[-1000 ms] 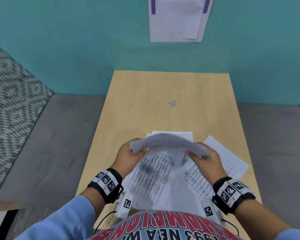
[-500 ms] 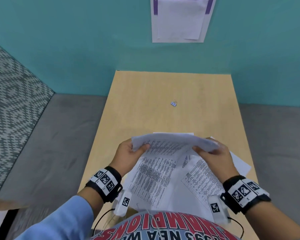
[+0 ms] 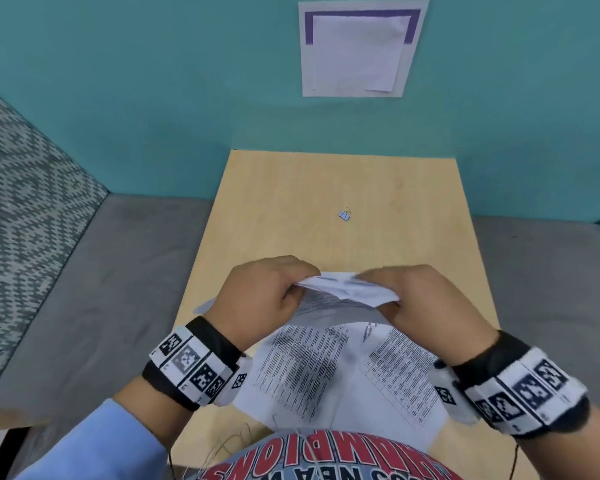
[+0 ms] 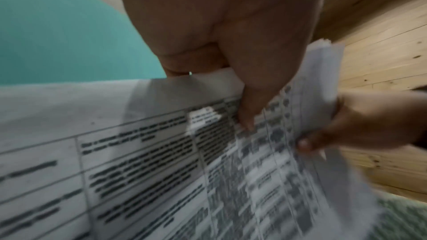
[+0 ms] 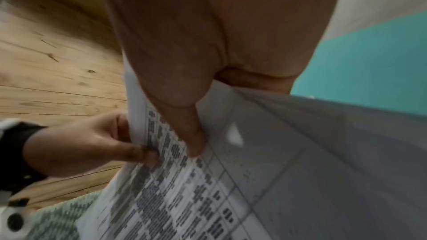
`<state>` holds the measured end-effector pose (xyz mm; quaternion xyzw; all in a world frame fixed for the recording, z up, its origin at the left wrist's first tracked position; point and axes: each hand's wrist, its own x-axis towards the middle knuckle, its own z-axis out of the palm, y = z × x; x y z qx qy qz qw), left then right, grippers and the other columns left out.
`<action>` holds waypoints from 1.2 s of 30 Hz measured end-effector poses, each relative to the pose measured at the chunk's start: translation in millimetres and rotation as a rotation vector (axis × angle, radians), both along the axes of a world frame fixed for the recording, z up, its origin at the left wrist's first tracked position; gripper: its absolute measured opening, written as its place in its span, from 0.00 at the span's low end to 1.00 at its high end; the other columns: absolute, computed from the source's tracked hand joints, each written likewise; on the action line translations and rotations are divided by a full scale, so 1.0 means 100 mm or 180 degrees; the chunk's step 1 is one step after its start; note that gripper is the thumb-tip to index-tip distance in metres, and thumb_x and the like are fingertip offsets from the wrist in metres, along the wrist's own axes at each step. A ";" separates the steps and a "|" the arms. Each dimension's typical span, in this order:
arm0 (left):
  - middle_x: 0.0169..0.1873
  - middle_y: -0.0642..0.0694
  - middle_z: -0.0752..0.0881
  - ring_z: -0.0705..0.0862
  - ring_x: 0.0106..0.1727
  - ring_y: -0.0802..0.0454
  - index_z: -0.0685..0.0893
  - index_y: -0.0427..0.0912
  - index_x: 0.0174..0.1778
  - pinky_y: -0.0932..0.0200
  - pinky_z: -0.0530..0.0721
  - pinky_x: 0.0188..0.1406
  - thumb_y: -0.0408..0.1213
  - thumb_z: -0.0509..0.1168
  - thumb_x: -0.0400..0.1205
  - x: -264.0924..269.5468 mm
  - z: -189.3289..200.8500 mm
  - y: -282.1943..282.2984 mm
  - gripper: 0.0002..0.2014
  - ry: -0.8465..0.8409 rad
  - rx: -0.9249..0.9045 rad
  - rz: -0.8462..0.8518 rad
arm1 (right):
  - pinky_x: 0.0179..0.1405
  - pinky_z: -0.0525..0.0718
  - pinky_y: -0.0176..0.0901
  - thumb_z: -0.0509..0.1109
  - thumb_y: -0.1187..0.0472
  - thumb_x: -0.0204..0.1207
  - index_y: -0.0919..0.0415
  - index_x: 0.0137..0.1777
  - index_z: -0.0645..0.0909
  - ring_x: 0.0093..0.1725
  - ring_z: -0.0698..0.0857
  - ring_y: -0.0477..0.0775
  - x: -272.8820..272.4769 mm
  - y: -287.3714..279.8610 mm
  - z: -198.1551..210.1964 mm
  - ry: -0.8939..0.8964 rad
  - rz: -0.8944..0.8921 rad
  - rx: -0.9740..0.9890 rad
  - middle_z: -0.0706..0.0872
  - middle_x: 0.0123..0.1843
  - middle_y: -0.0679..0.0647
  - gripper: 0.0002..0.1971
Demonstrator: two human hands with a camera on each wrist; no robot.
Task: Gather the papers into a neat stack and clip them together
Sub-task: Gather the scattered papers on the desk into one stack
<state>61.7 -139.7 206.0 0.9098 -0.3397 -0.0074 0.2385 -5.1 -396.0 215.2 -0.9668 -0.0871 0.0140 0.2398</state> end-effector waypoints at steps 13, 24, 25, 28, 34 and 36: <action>0.63 0.54 0.95 0.93 0.67 0.53 0.90 0.50 0.67 0.60 0.88 0.68 0.49 0.87 0.68 0.19 -0.63 0.92 0.30 0.2858 -0.1457 0.1054 | 0.44 0.90 0.28 0.83 0.66 0.73 0.53 0.59 0.89 0.48 0.94 0.37 -0.23 -0.57 -0.39 0.0627 -0.1852 0.2949 0.97 0.49 0.39 0.16; 0.45 0.59 0.98 0.95 0.55 0.48 0.94 0.67 0.43 0.31 0.90 0.66 0.52 0.78 0.79 -0.25 -1.53 0.53 0.02 0.2842 -0.1330 0.1925 | 0.17 0.70 0.31 0.79 0.57 0.81 0.57 0.60 0.91 0.16 0.74 0.40 -0.52 -0.34 -1.49 0.1140 -0.2305 0.2183 0.92 0.33 0.54 0.10; 0.44 0.61 0.97 0.96 0.54 0.50 0.95 0.64 0.44 0.33 0.90 0.65 0.48 0.79 0.80 -0.24 -1.51 0.53 0.04 0.2825 -0.1418 0.1955 | 0.18 0.71 0.30 0.79 0.58 0.81 0.57 0.59 0.91 0.17 0.76 0.39 -0.52 -0.33 -1.48 0.1071 -0.2358 0.2277 0.92 0.31 0.50 0.09; 0.36 0.66 0.95 0.93 0.40 0.69 0.91 0.53 0.51 0.57 0.92 0.52 0.35 0.78 0.84 -0.17 -1.44 0.57 0.07 0.2706 -0.1782 0.2058 | 0.28 0.81 0.31 0.80 0.61 0.80 0.52 0.53 0.92 0.29 0.86 0.44 -0.45 -0.34 -1.38 0.0599 -0.2400 0.2636 0.94 0.32 0.39 0.05; 0.53 0.49 0.96 0.95 0.57 0.53 0.91 0.54 0.57 0.64 0.91 0.53 0.33 0.80 0.82 -0.15 -1.46 0.60 0.13 0.2727 -0.1765 0.1872 | 0.38 0.83 0.25 0.81 0.63 0.78 0.41 0.50 0.91 0.40 0.89 0.36 -0.44 -0.39 -1.43 0.0449 -0.1958 0.2353 0.94 0.45 0.36 0.13; 0.51 0.45 0.96 0.93 0.57 0.46 0.92 0.56 0.52 0.58 0.90 0.53 0.32 0.76 0.85 -0.16 -1.46 0.57 0.11 0.2736 -0.1573 0.1830 | 0.35 0.82 0.34 0.80 0.62 0.80 0.40 0.49 0.92 0.36 0.87 0.42 -0.45 -0.39 -1.51 0.0534 -0.1929 0.2154 0.93 0.42 0.36 0.12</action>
